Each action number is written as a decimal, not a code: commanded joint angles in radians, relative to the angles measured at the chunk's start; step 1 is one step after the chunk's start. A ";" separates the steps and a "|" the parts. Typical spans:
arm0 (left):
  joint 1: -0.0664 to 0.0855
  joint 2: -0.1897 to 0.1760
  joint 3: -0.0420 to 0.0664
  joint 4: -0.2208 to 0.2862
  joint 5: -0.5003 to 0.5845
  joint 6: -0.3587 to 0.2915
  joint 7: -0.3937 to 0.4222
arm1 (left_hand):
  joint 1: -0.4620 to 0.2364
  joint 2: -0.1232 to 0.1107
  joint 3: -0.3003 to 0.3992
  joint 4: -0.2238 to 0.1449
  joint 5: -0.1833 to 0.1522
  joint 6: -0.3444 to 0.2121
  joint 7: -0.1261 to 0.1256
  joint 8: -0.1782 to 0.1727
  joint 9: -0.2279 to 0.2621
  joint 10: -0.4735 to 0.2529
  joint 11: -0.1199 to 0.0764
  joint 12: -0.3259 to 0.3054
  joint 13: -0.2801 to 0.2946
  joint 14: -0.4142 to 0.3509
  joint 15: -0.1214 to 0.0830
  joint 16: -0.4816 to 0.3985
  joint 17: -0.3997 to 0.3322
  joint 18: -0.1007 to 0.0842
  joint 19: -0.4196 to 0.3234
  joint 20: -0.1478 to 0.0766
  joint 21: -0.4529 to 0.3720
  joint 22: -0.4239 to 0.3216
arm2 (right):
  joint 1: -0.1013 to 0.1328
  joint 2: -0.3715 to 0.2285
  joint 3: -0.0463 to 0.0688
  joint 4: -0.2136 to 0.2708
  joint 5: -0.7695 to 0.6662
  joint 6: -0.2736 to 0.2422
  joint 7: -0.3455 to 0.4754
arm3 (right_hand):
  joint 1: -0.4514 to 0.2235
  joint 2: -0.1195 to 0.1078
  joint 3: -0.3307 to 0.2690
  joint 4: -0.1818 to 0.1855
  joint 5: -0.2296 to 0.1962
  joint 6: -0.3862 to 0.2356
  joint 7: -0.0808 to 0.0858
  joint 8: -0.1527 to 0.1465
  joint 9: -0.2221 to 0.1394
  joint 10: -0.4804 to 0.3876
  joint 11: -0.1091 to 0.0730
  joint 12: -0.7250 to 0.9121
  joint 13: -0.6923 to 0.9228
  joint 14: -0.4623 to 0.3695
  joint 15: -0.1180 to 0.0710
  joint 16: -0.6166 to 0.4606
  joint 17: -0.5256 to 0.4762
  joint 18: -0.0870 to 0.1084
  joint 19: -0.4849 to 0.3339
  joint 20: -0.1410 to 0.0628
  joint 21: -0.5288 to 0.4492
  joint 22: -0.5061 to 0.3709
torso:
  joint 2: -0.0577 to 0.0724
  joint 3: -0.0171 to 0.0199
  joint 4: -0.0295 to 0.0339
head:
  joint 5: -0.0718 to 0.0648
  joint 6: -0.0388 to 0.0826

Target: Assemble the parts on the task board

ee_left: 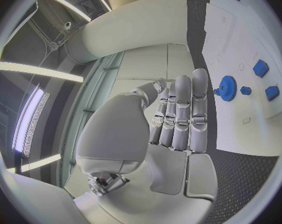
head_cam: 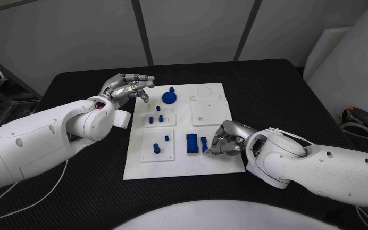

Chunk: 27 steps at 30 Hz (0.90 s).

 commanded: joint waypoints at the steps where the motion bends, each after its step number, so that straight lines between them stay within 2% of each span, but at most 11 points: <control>1: 0.002 0.000 0.001 0.001 0.001 0.013 0.001 | 0.002 0.007 -0.002 -0.001 -0.002 -0.003 0.006 0.004 -0.001 -0.009 -0.001 0.006 0.001 -0.008 -0.003 0.005 -0.001 -0.010 -0.005 0.002 -0.007 -0.001 | 0.001 -0.004 0.000 0.009 0.007 -0.004 0.014 | 0.016 -0.004 -0.011 0.000 0.007 -0.005 0.000 0.006 0.001 0.023 -0.007 0.002 0.108 0.084 -0.009 0.002 0.166 -0.010 -0.001 -0.006 -0.003 0.018 | 0.000 0.0009 0.0012 | -0.001 0.001; 7: 0.001 0.001 0.001 -0.002 0.001 0.013 0.001 | 0.002 0.007 -0.002 -0.001 -0.002 -0.003 0.006 0.004 -0.001 -0.010 -0.001 0.006 0.001 -0.008 -0.003 0.005 -0.002 -0.010 -0.005 0.002 -0.007 -0.001 | 0.001 -0.020 0.001 0.028 0.039 -0.020 0.062 | -0.005 -0.020 -0.040 0.016 0.003 -0.012 0.006 0.006 0.001 0.016 -0.002 -0.014 0.098 0.082 -0.006 -0.004 0.155 -0.007 -0.008 -0.004 -0.012 0.007 | -0.001 0.0000 0.0003 | -0.002 0.005; 10: 0.001 0.002 0.001 -0.004 0.001 0.013 0.001 | 0.003 0.007 -0.002 -0.001 -0.002 -0.003 0.006 0.004 -0.001 -0.010 -0.001 0.007 0.000 -0.008 -0.003 0.005 -0.002 -0.010 -0.005 0.002 -0.007 -0.001 | 0.002 -0.033 0.001 0.037 0.076 -0.028 0.112 | -0.015 -0.034 -0.060 0.024 -0.017 -0.032 0.014 -0.002 -0.002 -0.001 0.005 -0.050 0.075 0.077 -0.001 -0.014 0.135 -0.002 -0.023 -0.001 -0.031 -0.015 | -0.002 -0.0003 -0.0001 | -0.004 0.006; 12: 0.001 0.004 0.001 -0.005 0.001 0.013 0.001 | 0.003 0.007 -0.002 -0.001 -0.002 -0.003 0.006 0.004 -0.001 -0.010 -0.001 0.007 0.000 -0.008 -0.003 0.005 -0.002 -0.010 -0.005 0.002 -0.007 -0.001 | 0.002 -0.044 0.001 0.041 0.105 -0.041 0.147 | -0.014 -0.039 -0.067 0.025 -0.026 -0.063 0.025 -0.019 -0.009 -0.015 0.013 -0.080 0.055 0.074 0.005 -0.023 0.121 0.002 -0.036 0.003 -0.046 -0.034 | -0.002 -0.0005 -0.0001 | -0.006 0.008; 16: 0.000 0.006 0.001 -0.009 0.001 0.014 0.003 | 0.003 0.007 -0.002 -0.001 -0.002 -0.003 0.006 0.004 -0.001 -0.010 -0.001 0.007 0.000 -0.008 -0.003 0.005 -0.002 -0.010 -0.005 0.002 -0.007 -0.001 | 0.006 -0.067 0.002 0.029 0.193 -0.070 0.257 | 0.012 -0.024 -0.067 0.018 -0.013 -0.111 0.046 -0.050 -0.022 -0.035 0.031 -0.117 0.030 0.068 0.020 -0.038 0.094 0.009 -0.057 0.016 -0.074 -0.066 | -0.006 -0.0014 -0.0005 | -0.009 0.013; 20: -0.001 0.008 0.001 -0.011 0.001 0.016 0.010 | 0.001 0.006 -0.004 -0.001 -0.002 -0.004 0.006 0.004 -0.001 -0.010 -0.001 0.008 0.000 -0.008 -0.002 0.006 -0.003 -0.010 -0.005 0.003 -0.007 -0.002 | 0.031 -0.069 0.004 -0.025 0.403 -0.092 0.386 | 0.062 0.005 -0.055 -0.004 0.013 -0.143 0.062 -0.074 -0.034 -0.070 0.045 -0.181 -0.014 0.058 0.031 -0.067 0.048 0.024 -0.099 0.027 -0.130 -0.131 | -0.015 -0.0046 -0.0002 | -0.010 0.016; 23: -0.003 0.008 0.000 -0.016 0.010 0.012 0.022 | -0.006 0.002 -0.012 0.003 -0.002 -0.004 0.006 0.006 -0.002 -0.013 0.000 0.010 0.000 -0.027 0.001 0.001 -0.009 -0.011 -0.018 0.005 -0.016 -0.004 | 0.055 -0.057 0.005 -0.092 0.630 -0.107 0.518 | 0.118 0.034 -0.036 -0.035 0.021 -0.158 0.072 -0.090 -0.042 -0.140 0.052 -0.310 -0.104 0.030 0.037 -0.134 -0.055 0.053 -0.182 0.034 -0.241 -0.258 | -0.026 -0.0074 -0.0006 | -0.010 0.018; 24: -0.004 0.008 0.000 -0.020 0.023 0.006 0.029 | -0.008 -0.001 -0.019 0.004 -0.002 -0.005 0.007 0.008 -0.003 -0.017 0.002 0.013 -0.002 -0.076 0.007 -0.017 -0.023 -0.012 -0.052 0.009 -0.035 -0.010 | 0.069 -0.042 0.005 -0.135 0.737 -0.108 0.586 | 0.150 0.054 -0.019 -0.053 0.004 -0.161 0.077 -0.096 -0.046 -0.183 0.053 -0.388 -0.160 0.011 0.039 -0.182 -0.121 0.067 -0.226 0.036 -0.302 -0.325 | -0.032 -0.0098 -0.0007 | -0.011 0.020; 26: -0.004 0.007 0.000 -0.025 0.042 -0.002 0.038 | -0.013 -0.002 -0.026 0.009 -0.003 -0.006 0.009 0.009 -0.004 -0.019 0.008 0.016 -0.003 -0.143 0.017 -0.055 -0.044 -0.017 -0.103 0.017 -0.063 -0.019 | 0.084 -0.023 0.005 -0.181 0.838 -0.106 0.649 | 0.183 0.076 0.002 -0.066 -0.014 -0.160 0.083 -0.102 -0.051 -0.315 0.059 -0.619 -0.321 -0.058 0.047 -0.332 -0.310 0.108 -0.363 0.040 -0.487 -0.521 | -0.039 -0.0127 -0.0026 | -0.012 0.024; 27: -0.004 0.006 0.000 -0.028 0.056 -0.007 0.044 | -0.015 -0.002 -0.033 0.011 -0.003 -0.007 0.011 0.010 -0.005 -0.020 0.011 0.017 -0.004 -0.187 0.026 -0.084 -0.062 -0.020 -0.144 0.023 -0.085 -0.027 | 0.094 -0.010 0.005 -0.211 0.896 -0.102 0.685 | 0.200 0.080 0.012 -0.074 -0.020 -0.162 0.084 -0.107 -0.054 -0.358 0.064 -0.690 -0.374 -0.109 0.050 -0.444 -0.441 0.112 -0.398 0.045 -0.539 -0.565 | -0.042 -0.0142 -0.0039 | -0.011 0.025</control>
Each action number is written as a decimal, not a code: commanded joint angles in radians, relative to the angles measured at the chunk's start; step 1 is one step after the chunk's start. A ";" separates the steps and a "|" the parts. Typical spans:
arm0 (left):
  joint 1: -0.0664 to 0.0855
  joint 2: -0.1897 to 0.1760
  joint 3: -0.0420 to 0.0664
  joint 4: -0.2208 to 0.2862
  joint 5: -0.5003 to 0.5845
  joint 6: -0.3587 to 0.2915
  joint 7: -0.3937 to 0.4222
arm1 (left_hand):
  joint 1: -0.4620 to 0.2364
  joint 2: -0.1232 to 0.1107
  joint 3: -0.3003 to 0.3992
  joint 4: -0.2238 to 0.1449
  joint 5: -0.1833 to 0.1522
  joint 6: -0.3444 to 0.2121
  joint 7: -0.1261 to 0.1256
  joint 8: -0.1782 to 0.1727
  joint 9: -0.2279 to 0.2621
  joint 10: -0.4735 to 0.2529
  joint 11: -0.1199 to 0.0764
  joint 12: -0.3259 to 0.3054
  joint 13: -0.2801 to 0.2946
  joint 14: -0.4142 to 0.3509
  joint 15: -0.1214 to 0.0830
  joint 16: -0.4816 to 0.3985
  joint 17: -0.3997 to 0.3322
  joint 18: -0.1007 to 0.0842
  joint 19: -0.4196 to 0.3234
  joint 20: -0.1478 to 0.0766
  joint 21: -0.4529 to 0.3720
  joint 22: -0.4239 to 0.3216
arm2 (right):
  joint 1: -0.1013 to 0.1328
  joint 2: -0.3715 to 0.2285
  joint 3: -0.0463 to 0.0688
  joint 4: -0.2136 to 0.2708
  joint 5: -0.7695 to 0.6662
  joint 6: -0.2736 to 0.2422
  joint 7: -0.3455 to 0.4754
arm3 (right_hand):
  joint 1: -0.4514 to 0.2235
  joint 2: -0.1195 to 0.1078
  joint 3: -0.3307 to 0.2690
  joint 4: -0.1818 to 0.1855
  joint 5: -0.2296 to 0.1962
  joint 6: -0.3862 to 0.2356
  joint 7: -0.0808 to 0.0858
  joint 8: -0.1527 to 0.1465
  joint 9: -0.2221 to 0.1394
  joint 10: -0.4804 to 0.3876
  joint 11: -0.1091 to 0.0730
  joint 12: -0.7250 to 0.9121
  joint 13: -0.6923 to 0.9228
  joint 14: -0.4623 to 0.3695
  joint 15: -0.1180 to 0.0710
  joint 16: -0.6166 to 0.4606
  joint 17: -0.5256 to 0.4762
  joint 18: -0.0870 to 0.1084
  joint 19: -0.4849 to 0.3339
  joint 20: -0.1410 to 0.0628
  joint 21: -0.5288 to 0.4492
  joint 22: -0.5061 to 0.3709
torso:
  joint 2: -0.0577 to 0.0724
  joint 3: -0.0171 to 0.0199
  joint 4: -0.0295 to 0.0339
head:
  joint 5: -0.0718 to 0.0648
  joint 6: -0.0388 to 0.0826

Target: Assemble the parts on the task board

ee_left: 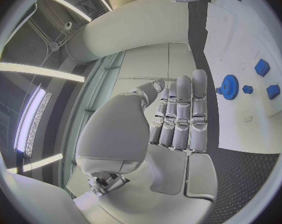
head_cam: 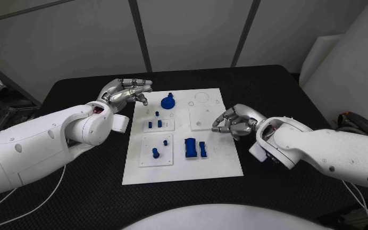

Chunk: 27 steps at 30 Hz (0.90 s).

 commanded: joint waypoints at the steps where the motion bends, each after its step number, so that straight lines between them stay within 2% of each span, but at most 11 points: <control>1: 0.001 0.000 0.001 -0.010 0.061 -0.013 0.045 | -0.016 0.000 -0.016 0.004 -0.003 -0.005 0.010 0.006 -0.003 -0.013 0.010 0.004 -0.005 -0.102 0.021 -0.070 -0.043 -0.023 -0.094 0.014 -0.052 -0.019 | 0.026 0.035 0.001 -0.077 0.428 -0.026 0.286 | 0.050 0.013 0.029 -0.019 -0.021 -0.013 0.010 -0.017 -0.011 -0.121 0.014 -0.217 -0.162 -0.135 0.014 -0.304 -0.343 0.023 -0.119 0.013 -0.171 -0.151 | -0.021 -0.0088 -0.0048 | -0.001 0.009; 5: 0.001 0.008 0.001 -0.039 0.129 -0.029 0.077 | -0.019 0.006 -0.032 0.017 -0.003 -0.022 0.023 0.003 -0.010 -0.034 0.034 -0.022 -0.034 -0.200 0.061 -0.221 -0.141 -0.039 -0.245 0.049 -0.160 -0.076 | 0.051 0.101 0.002 -0.199 0.554 0.009 0.388 | 0.097 0.025 0.078 -0.015 -0.059 -0.033 0.046 -0.046 -0.039 -0.181 0.050 -0.429 -0.369 -0.269 0.057 -0.600 -0.526 0.011 -0.221 0.050 -0.326 -0.243 | -0.034 -0.0123 -0.0083 | -0.003 0.025; 6: 0.001 0.015 0.001 -0.051 0.146 -0.033 0.088 | -0.021 0.008 -0.036 0.023 -0.002 -0.028 0.023 0.001 -0.013 -0.037 0.038 -0.036 -0.047 -0.212 0.073 -0.272 -0.172 -0.041 -0.282 0.061 -0.197 -0.101 | 0.055 0.121 0.002 -0.234 0.577 0.019 0.410 | 0.112 0.011 0.103 -0.006 -0.081 -0.036 0.063 -0.062 -0.063 -0.125 0.082 -0.522 -0.504 -0.272 0.086 -0.716 -0.593 0.017 -0.273 0.063 -0.412 -0.296 | -0.036 -0.0125 -0.0087 | -0.003 0.032; 7: 0.001 0.023 0.001 -0.064 0.162 -0.037 0.099 | -0.023 0.006 -0.041 0.029 -0.004 -0.030 0.025 0.000 -0.018 -0.036 0.042 -0.056 -0.065 -0.196 0.081 -0.333 -0.210 -0.036 -0.310 0.077 -0.240 -0.138 | 0.058 0.142 0.003 -0.268 0.597 0.029 0.430 | 0.111 0.018 0.115 0.003 -0.075 -0.023 0.060 -0.060 -0.068 -0.140 0.074 -0.558 -0.544 -0.316 0.091 -0.770 -0.621 0.006 -0.276 0.081 -0.430 -0.309 | -0.040 -0.0131 -0.0090 | -0.003 0.035; 8: 0.001 0.033 0.001 -0.079 0.177 -0.044 0.112 | -0.019 0.004 -0.045 0.030 -0.003 -0.038 0.023 -0.006 -0.023 -0.034 0.045 -0.073 -0.077 -0.194 0.090 -0.385 -0.237 -0.029 -0.331 0.088 -0.273 -0.168 | 0.061 0.163 0.003 -0.302 0.612 0.041 0.448 | 0.108 0.009 0.134 0.014 -0.082 -0.018 0.080 -0.077 -0.089 -0.113 0.082 -0.600 -0.622 -0.312 0.109 -0.837 -0.668 0.009 -0.297 0.094 -0.480 -0.342 | -0.044 -0.0133 -0.0087 | -0.004 0.040; 14: -0.001 0.100 0.002 -0.171 0.230 -0.097 0.180 | -0.023 0.009 -0.111 0.060 -0.003 -0.070 0.002 -0.042 -0.030 -0.047 0.077 -0.170 -0.079 -0.195 0.130 -0.626 -0.341 -0.008 -0.410 0.157 -0.422 -0.322 | 0.067 0.282 0.006 -0.494 0.652 0.085 0.520 | 0.093 -0.009 0.225 0.020 -0.097 0.009 0.078 -0.137 -0.159 -0.071 0.105 -0.706 -0.855 -0.352 0.149 -1.067 -0.834 0.027 -0.307 0.152 -0.627 -0.449 | -0.058 -0.0111 -0.0059 | 0.002 0.082; 21: -0.005 0.149 0.002 -0.227 0.244 -0.145 0.224 | -0.006 0.029 -0.164 0.068 -0.001 -0.080 -0.026 -0.084 -0.031 -0.081 0.089 -0.240 -0.080 -0.216 0.143 -0.745 -0.373 -0.014 -0.443 0.167 -0.480 -0.399 | 0.068 0.362 0.007 -0.623 0.662 0.114 0.553 | 0.055 -0.026 0.255 0.003 -0.103 0.002 0.084 -0.145 -0.197 -0.079 0.115 -0.752 -0.947 -0.344 0.161 -1.139 -0.903 0.026 -0.293 0.171 -0.697 -0.504 | -0.058 -0.0082 -0.0023 | 0.011 0.113; 22: -0.006 0.143 0.001 -0.221 0.205 -0.094 0.155 | -0.410 0.058 -0.256 0.029 -0.035 -0.361 -0.062 -0.153 -0.096 -0.361 0.030 -0.274 -0.143 -0.468 0.087 -0.789 -0.437 -0.053 -0.631 0.079 -0.509 -0.523 | 0.066 0.356 0.006 -0.611 0.617 0.066 0.486 | -0.397 0.014 0.208 -0.057 -0.157 -0.301 0.023 -0.208 -0.232 -0.419 0.069 -0.822 -0.974 -0.672 0.123 -1.168 -0.951 -0.037 -0.541 0.098 -0.776 -0.610 | -0.056 -0.0099 -0.0048 | 0.007 0.103; 25: -0.006 0.142 0.000 -0.214 0.203 -0.103 0.156 | -0.475 0.071 -0.279 0.029 -0.039 -0.406 -0.074 -0.153 -0.096 -0.413 0.021 -0.287 -0.143 -0.511 0.081 -0.808 -0.437 -0.053 -0.666 0.064 -0.584 -0.553 | 0.066 0.353 0.006 -0.602 0.622 0.059 0.488 | -0.460 0.014 0.208 -0.067 -0.168 -0.341 0.020 -0.208 -0.243 -0.458 0.070 -0.822 -1.056 -0.710 0.123 -1.182 -0.968 -0.037 -0.565 0.094 -0.797 -0.632 | -0.056 -0.0092 -0.0035 | 0.010 0.108; 26: -0.006 0.141 -0.001 -0.208 0.202 -0.110 0.157 | -0.499 0.142 -0.284 0.029 -0.042 -0.422 -0.076 -0.153 -0.096 -0.429 0.018 -0.290 -0.143 -0.525 0.078 -0.811 -0.437 -0.053 -0.677 0.060 -0.584 -0.560 | 0.067 0.351 0.006 -0.595 0.626 0.052 0.490 | -0.500 0.014 0.203 -0.072 -0.173 -0.368 0.015 -0.208 -0.247 -0.487 0.067 -0.822 -1.056 -0.738 0.120 -1.254 -0.973 -0.037 -0.586 0.087 -0.804 -0.642 | -0.056 -0.0087 -0.0024 | 0.012 0.112; 27: -0.005 0.138 -0.003 -0.196 0.199 -0.125 0.160 | -0.556 0.142 -0.297 0.029 -0.116 -0.461 -0.083 -0.153 -0.096 -0.470 0.010 -0.295 -0.143 -0.561 0.071 -0.818 -0.437 -0.053 -0.704 0.048 -0.584 -0.578 | 0.067 0.347 0.007 -0.581 0.633 0.040 0.495 | -0.568 0.014 0.196 -0.080 -0.182 -0.413 0.006 -0.208 -0.252 -0.538 0.060 -0.822 -1.056 -0.787 0.115 -1.254 -0.980 -0.038 -0.623 0.077 -0.816 -0.658 | -0.055 -0.0077 -0.0002 | 0.017 0.119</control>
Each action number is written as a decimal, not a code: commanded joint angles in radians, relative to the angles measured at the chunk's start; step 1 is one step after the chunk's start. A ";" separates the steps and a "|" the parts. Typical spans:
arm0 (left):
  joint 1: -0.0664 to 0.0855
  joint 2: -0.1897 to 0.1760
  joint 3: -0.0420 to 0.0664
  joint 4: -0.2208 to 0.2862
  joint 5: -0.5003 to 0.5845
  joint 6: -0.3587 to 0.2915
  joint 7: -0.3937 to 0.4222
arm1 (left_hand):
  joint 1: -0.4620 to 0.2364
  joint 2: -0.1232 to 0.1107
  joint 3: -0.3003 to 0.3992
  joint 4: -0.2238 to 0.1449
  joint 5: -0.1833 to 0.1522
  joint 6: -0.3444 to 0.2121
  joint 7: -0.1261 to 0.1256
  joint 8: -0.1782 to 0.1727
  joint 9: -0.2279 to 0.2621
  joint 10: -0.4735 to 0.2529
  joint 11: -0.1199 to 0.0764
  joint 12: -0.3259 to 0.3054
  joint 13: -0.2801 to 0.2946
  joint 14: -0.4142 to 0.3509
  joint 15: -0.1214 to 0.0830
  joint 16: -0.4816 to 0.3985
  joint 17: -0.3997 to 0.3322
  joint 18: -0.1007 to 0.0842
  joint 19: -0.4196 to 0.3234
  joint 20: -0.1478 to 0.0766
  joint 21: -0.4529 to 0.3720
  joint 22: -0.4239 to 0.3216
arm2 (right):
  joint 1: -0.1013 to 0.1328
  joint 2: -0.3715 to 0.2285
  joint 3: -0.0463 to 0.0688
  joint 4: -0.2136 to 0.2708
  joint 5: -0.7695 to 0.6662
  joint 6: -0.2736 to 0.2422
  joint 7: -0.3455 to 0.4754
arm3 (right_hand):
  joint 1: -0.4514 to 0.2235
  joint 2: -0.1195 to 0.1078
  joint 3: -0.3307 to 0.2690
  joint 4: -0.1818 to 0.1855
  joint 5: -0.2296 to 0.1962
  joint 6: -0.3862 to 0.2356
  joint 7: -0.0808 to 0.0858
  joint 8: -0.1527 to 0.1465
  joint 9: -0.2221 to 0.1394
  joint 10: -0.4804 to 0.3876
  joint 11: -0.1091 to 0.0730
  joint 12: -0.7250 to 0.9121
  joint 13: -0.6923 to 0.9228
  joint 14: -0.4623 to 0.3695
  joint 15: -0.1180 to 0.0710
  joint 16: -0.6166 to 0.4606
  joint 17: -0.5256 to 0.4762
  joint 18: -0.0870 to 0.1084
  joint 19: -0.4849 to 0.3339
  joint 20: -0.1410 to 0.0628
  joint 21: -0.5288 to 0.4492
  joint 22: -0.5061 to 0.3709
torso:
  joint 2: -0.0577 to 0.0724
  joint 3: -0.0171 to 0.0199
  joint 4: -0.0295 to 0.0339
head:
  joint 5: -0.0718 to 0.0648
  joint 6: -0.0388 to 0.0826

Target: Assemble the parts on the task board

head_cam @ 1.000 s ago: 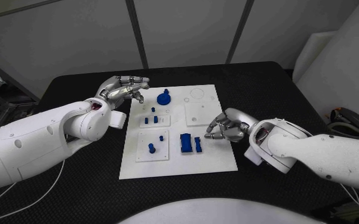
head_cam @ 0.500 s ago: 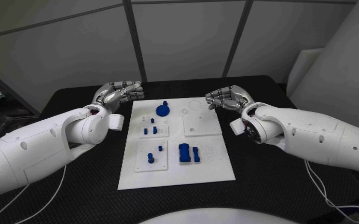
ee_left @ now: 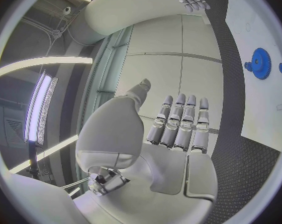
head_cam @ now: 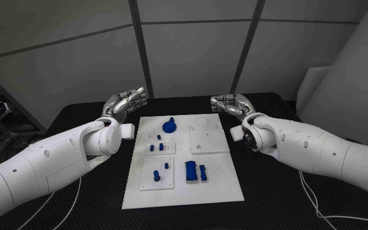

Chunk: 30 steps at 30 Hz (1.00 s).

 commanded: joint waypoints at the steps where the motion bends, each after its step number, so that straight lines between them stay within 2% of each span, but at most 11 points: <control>1: 0.003 -0.004 -0.002 0.027 -0.011 -0.036 0.006 | -0.364 0.088 -0.085 -0.022 -0.098 -0.251 -0.038 -0.035 -0.035 -0.257 -0.052 -0.033 -0.033 -0.228 -0.047 -0.042 -0.033 -0.060 -0.171 -0.078 -0.066 -0.113 | 0.002 -0.009 0.001 0.033 0.020 -0.035 0.011 | -0.408 0.022 -0.039 -0.056 -0.053 -0.274 -0.051 -0.034 -0.033 -0.303 -0.038 -0.036 -0.066 -0.294 -0.100 -0.083 -0.044 -0.053 -0.222 -0.064 -0.074 -0.096 | 0.002 0.0025 0.0055 | 0.010 0.017; 4: 0.004 -0.012 -0.007 0.067 -0.022 -0.084 0.013 | -0.454 0.088 -0.106 -0.022 -0.098 -0.314 -0.047 -0.035 -0.035 -0.320 -0.065 -0.103 -0.033 -0.285 -0.058 -0.053 -0.033 -0.060 -0.213 -0.097 -0.066 -0.141 | 0.004 -0.023 0.002 0.081 0.046 -0.076 0.025 | -0.506 0.022 -0.050 -0.067 -0.066 -0.341 -0.063 -0.034 -0.103 -0.377 -0.047 -0.036 -0.066 -0.365 -0.100 -0.083 -0.055 -0.068 -0.276 -0.079 -0.092 -0.120 | 0.005 0.0060 0.0127 | 0.025 0.041; 5: 0.004 -0.015 -0.009 0.083 -0.026 -0.104 0.016 | -0.483 0.088 -0.113 -0.022 -0.098 -0.333 -0.119 -0.035 -0.035 -0.340 -0.069 -0.103 -0.033 -0.302 -0.062 -0.056 -0.033 -0.059 -0.227 -0.104 -0.066 -0.150 | 0.004 -0.030 0.002 0.100 0.057 -0.093 0.031 | -0.538 0.022 -0.054 -0.071 -0.070 -0.362 -0.067 -0.034 -0.103 -0.400 -0.119 -0.036 -0.066 -0.388 -0.100 -0.083 -0.059 -0.068 -0.294 -0.084 -0.098 -0.127 | 0.006 0.0073 0.0154 | 0.030 0.050; 9: 0.006 -0.033 -0.022 0.178 -0.051 -0.217 0.033 | -0.590 0.088 -0.138 -0.022 -0.098 -0.407 -0.119 -0.035 -0.035 -0.416 -0.084 -0.103 -0.033 -0.369 -0.076 -0.132 -0.033 -0.060 -0.277 -0.126 -0.066 -0.183 | 0.008 -0.065 0.004 0.214 0.119 -0.189 0.065 | -0.657 0.022 -0.125 -0.089 -0.085 -0.443 -0.082 -0.034 -0.103 -0.489 -0.119 -0.036 -0.066 -0.475 -0.100 -0.083 -0.140 -0.078 -0.359 -0.103 -0.119 -0.156 | 0.009 0.0114 0.0239 | 0.047 0.078; 12: 0.008 -0.045 -0.031 0.242 -0.069 -0.296 0.045 | -0.646 0.088 -0.151 -0.022 -0.098 -0.446 -0.119 -0.035 -0.035 -0.455 -0.093 -0.103 -0.033 -0.404 -0.146 -0.132 -0.033 -0.059 -0.303 -0.139 -0.066 -0.201 | 0.010 -0.091 0.005 0.298 0.164 -0.260 0.090 | -0.721 0.022 -0.125 -0.098 -0.094 -0.485 -0.090 -0.034 -0.103 -0.536 -0.119 -0.036 -0.066 -0.520 -0.100 -0.083 -0.140 -0.089 -0.393 -0.113 -0.131 -0.171 | 0.010 0.0126 0.0263 | 0.052 0.086; 13: 0.008 -0.049 -0.033 0.261 -0.074 -0.319 0.049 | -0.666 0.088 -0.155 -0.022 -0.098 -0.460 -0.119 -0.035 -0.035 -0.470 -0.163 -0.103 -0.033 -0.417 -0.146 -0.132 -0.033 -0.059 -0.313 -0.142 -0.066 -0.207 | 0.011 -0.099 0.006 0.322 0.177 -0.281 0.097 | -0.745 0.022 -0.125 -0.103 -0.097 -0.502 -0.161 -0.034 -0.103 -0.554 -0.119 -0.036 -0.066 -0.538 -0.100 -0.083 -0.140 -0.089 -0.407 -0.116 -0.135 -0.176 | 0.010 0.0127 0.0265 | 0.052 0.086; 17: 0.010 -0.061 -0.042 0.325 -0.091 -0.396 0.061 | -0.743 0.088 -0.173 -0.022 -0.098 -0.513 -0.119 -0.035 -0.035 -0.524 -0.163 -0.103 -0.033 -0.466 -0.146 -0.132 -0.033 -0.059 -0.349 -0.159 -0.066 -0.231 | 0.013 -0.125 0.007 0.406 0.223 -0.353 0.122 | -0.829 0.022 -0.125 -0.173 -0.168 -0.558 -0.161 -0.034 -0.103 -0.617 -0.119 -0.036 -0.066 -0.598 -0.100 -0.083 -0.140 -0.100 -0.452 -0.129 -0.151 -0.196 | 0.010 0.0127 0.0265 | 0.052 0.086; 18: 0.010 -0.063 -0.043 0.335 -0.093 -0.407 0.062 | -0.760 0.088 -0.177 -0.022 -0.098 -0.524 -0.119 -0.035 -0.035 -0.535 -0.163 -0.103 -0.033 -0.476 -0.146 -0.132 -0.033 -0.060 -0.357 -0.163 -0.066 -0.236 | 0.013 -0.129 0.007 0.419 0.230 -0.364 0.126 | -0.846 0.022 -0.125 -0.173 -0.168 -0.569 -0.161 -0.034 -0.103 -0.630 -0.119 -0.036 -0.066 -0.611 -0.100 -0.083 -0.140 -0.100 -0.462 -0.200 -0.154 -0.200 | 0.010 0.0127 0.0265 | 0.052 0.086; 21: 0.010 -0.067 -0.046 0.353 -0.098 -0.430 0.066 | -0.803 0.088 -0.187 -0.022 -0.098 -0.554 -0.119 -0.035 -0.035 -0.566 -0.163 -0.103 -0.033 -0.503 -0.146 -0.132 -0.033 -0.059 -0.376 -0.173 -0.066 -0.249 | 0.014 -0.138 0.007 0.447 0.245 -0.387 0.134 | -0.896 0.022 -0.125 -0.173 -0.168 -0.603 -0.161 -0.034 -0.103 -0.667 -0.119 -0.036 -0.066 -0.646 -0.100 -0.083 -0.140 -0.100 -0.487 -0.200 -0.163 -0.212 | 0.010 0.0127 0.0265 | 0.052 0.086; 22: 0.010 -0.067 -0.046 0.356 -0.099 -0.433 0.066 | -0.817 0.088 -0.189 -0.022 -0.098 -0.563 -0.119 -0.035 -0.035 -0.576 -0.163 -0.103 -0.033 -0.512 -0.146 -0.132 -0.033 -0.059 -0.383 -0.245 -0.066 -0.254 | 0.014 -0.139 0.007 0.452 0.248 -0.391 0.135 | -0.911 0.022 -0.125 -0.173 -0.168 -0.613 -0.161 -0.034 -0.103 -0.678 -0.119 -0.036 -0.066 -0.657 -0.100 -0.083 -0.140 -0.170 -0.495 -0.200 -0.234 -0.216 | 0.010 0.0127 0.0265 | 0.052 0.086; 30: 0.010 -0.068 -0.046 0.357 -0.099 -0.434 0.067 | -0.911 0.088 -0.266 -0.022 -0.098 -0.629 -0.119 -0.035 -0.035 -0.642 -0.163 -0.103 -0.033 -0.571 -0.146 -0.132 -0.033 -0.059 -0.430 -0.245 -0.066 -0.283 | 0.014 -0.140 0.007 0.456 0.250 -0.395 0.137 | -1.021 0.022 -0.125 -0.173 -0.168 -0.687 -0.161 -0.034 -0.103 -0.759 -0.119 -0.036 -0.066 -0.736 -0.100 -0.083 -0.140 -0.170 -0.556 -0.200 -0.234 -0.304 | 0.010 0.0127 0.0265 | 0.052 0.086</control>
